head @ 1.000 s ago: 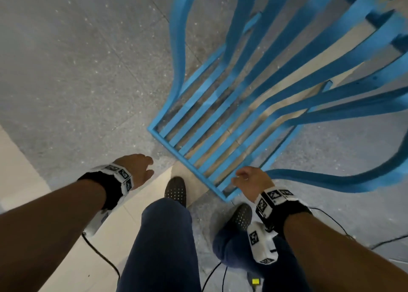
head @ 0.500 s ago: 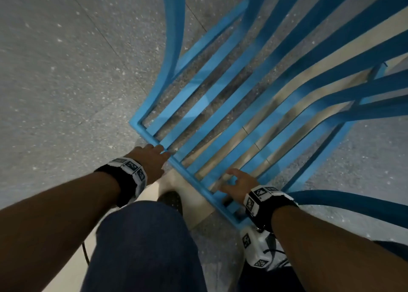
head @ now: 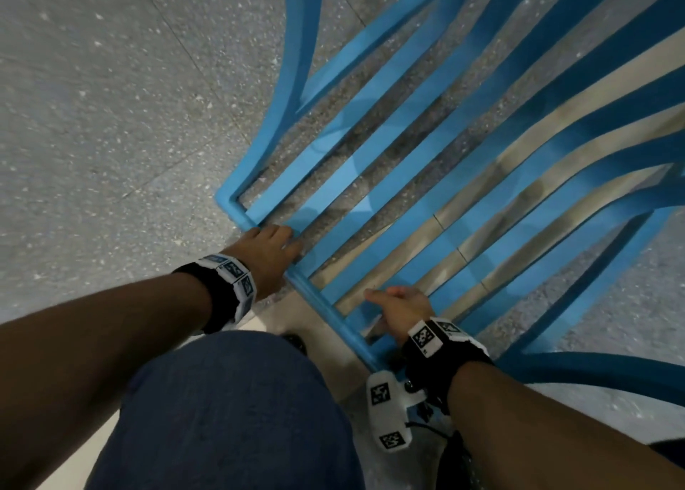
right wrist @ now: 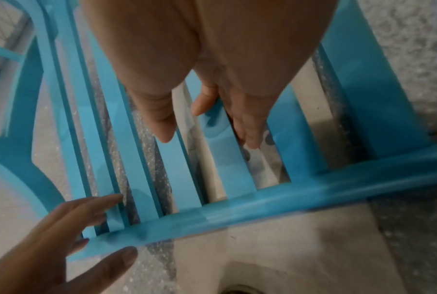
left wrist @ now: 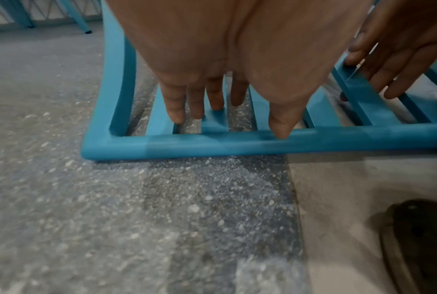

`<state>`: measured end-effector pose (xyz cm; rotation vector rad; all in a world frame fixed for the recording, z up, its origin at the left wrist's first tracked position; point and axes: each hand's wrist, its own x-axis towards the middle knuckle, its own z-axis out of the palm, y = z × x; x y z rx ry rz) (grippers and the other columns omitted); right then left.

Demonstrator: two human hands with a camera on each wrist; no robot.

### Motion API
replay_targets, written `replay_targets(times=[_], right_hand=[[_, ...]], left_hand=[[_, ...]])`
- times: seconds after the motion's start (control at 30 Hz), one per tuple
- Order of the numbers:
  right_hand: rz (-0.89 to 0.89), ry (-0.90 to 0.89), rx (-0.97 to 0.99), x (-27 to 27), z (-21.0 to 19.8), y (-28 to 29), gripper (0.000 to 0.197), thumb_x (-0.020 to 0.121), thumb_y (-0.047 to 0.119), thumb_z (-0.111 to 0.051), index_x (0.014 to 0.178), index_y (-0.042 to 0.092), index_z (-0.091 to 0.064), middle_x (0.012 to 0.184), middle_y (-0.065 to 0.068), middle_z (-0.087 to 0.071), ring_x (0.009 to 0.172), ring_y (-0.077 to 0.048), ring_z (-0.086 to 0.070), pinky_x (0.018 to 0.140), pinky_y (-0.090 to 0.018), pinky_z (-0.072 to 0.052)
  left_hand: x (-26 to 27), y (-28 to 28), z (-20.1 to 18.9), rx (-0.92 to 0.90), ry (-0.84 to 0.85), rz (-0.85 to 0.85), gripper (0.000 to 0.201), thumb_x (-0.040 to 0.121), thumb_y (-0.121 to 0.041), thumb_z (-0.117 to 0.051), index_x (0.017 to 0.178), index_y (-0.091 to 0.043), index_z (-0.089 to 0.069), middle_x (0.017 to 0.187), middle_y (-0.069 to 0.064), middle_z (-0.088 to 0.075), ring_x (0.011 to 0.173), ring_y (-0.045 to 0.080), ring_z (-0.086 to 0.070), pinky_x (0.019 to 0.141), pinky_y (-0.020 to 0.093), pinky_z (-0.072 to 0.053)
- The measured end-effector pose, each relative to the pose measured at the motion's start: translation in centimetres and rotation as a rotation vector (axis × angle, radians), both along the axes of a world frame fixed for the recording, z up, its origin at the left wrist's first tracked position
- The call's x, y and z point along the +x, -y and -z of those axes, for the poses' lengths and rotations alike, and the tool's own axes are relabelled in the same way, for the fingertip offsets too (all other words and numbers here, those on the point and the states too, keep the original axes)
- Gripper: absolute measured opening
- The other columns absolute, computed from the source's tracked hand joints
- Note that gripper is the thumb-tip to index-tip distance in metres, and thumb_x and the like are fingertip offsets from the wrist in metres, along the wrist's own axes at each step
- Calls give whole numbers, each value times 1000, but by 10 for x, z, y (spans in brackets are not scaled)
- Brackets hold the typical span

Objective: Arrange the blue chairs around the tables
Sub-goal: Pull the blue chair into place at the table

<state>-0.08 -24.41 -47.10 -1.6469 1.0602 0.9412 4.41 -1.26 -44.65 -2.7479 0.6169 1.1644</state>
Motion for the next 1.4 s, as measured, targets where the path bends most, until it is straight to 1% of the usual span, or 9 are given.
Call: replay_targets(times=[0.17,0.27,0.43,0.53,0.73,0.97,1.07,1.23,1.4], right_hand=[[124,55,7,2,-1,-1,28,69,19,-82,74,16,-55,60,-6,-52,46,-22,-50,46,-29,-45],[140,62,19,4,-8,1,26,71,19,-81,75,17,-55,70,-10,-57,50,-24,-54,47,-33,-52],[211,82,-42,1,-35,4,20,73,23,-79,66,23,-60,78,-8,-62,72,-25,-60,73,-42,-56],[253,118,-46,3,-65,7,24,75,16,-77,64,22,-57,73,-8,-60,72,-25,-59,65,-38,-53],[257,131,-82,5,-151,15,23,75,19,-79,73,21,-56,85,-13,-64,74,-26,-62,77,-43,-55],[219,221,-296,4,-279,63,14,85,12,-67,90,12,-54,68,-8,-53,77,-25,-55,61,-25,-38],[190,202,-366,1,-332,88,18,89,17,-63,103,7,-56,83,-10,-51,80,-21,-46,74,-31,-41],[142,206,-383,2,-424,135,21,90,21,-60,104,11,-47,112,-24,-60,87,-29,-52,84,-36,-42],[-24,188,-392,8,-510,187,25,90,20,-59,104,9,-41,107,-23,-59,96,-37,-58,81,-41,-45]], left_hand=[[10,7,12,5,-32,-144,78,79,-45,-68,143,-27,-28,155,18,-1,136,40,-31,112,49,-34],[8,10,10,188,-109,-45,79,80,-54,-64,145,-32,-25,156,23,10,142,41,-21,118,55,-18],[9,6,-27,266,-98,65,65,81,-54,-62,137,-33,-39,145,18,-28,133,36,-38,113,63,-13],[20,11,-61,248,-61,136,53,78,-52,-65,125,-28,-53,130,17,-43,118,36,-51,111,64,-18],[15,15,-144,213,1,199,51,79,-58,-59,120,-27,-55,119,14,-51,108,34,-57,112,60,-19],[3,59,-280,76,52,301,54,81,-62,-54,123,-28,-51,113,16,-55,100,35,-61,112,60,-15],[-4,80,-331,-53,146,326,63,71,-54,-70,125,-24,-58,91,19,-65,75,35,-67,105,58,-34],[-8,138,-426,-24,122,262,69,93,-22,-45,151,-19,-8,121,22,-53,103,36,-58,116,48,-16],[-17,184,-496,-15,294,294,66,87,-8,-43,148,-5,-19,107,19,-65,90,36,-65,108,48,-30]])
